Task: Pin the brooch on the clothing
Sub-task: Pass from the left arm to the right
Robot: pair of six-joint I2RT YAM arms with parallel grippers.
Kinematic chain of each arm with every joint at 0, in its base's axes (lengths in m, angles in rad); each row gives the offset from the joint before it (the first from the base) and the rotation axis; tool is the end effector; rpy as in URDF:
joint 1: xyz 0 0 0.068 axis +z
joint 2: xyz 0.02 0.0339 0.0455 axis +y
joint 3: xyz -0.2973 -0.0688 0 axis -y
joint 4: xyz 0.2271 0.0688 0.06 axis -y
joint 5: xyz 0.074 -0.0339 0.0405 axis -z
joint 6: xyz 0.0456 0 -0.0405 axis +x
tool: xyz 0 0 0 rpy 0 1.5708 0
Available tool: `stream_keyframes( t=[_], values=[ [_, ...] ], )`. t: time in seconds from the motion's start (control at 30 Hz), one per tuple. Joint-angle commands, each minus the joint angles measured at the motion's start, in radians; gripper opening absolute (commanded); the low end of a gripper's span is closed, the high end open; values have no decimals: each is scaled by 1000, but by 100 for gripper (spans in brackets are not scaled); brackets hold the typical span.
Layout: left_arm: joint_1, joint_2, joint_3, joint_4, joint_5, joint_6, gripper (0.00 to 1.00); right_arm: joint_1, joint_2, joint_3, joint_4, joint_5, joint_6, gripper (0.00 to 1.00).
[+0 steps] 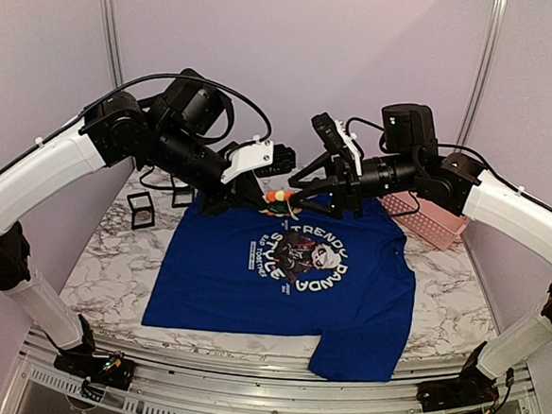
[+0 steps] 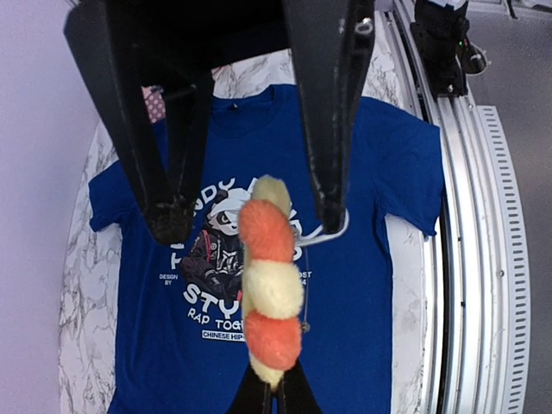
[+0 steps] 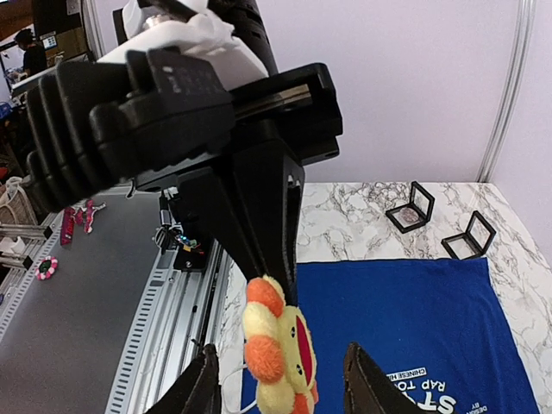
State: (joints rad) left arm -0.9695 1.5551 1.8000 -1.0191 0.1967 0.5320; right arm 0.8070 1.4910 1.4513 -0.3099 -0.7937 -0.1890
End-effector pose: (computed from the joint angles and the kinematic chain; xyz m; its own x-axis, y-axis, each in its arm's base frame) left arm 0.1658 -0.2574 0.4410 0.1095 0.7198 -0.6855 0.9657 0.0864 0.2449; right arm 0.2014 0.2573 0.4245 -0.0505 -0.2432 -0.9687 -0.9970 -0.0453 0.0633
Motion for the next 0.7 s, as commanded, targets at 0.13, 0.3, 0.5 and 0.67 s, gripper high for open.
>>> stream_keyframes(
  t=[0.13, 0.3, 0.5, 0.67],
  values=[
    [-15, -19, -1, -10, 15, 14, 0, 12, 39, -6, 11, -10, 19, 21],
    [-14, -23, -2, -2, 15, 1, 0, 12, 40, -3, -32, 44, 13, 6],
    [-11, -38, -28, 22, 28, -39, 0, 11, 31, -7, -15, 59, 35, 0],
    [26, -91, -108, 85, 102, -117, 75, -13, 3, -43, 93, 75, 136, 0]
  ],
)
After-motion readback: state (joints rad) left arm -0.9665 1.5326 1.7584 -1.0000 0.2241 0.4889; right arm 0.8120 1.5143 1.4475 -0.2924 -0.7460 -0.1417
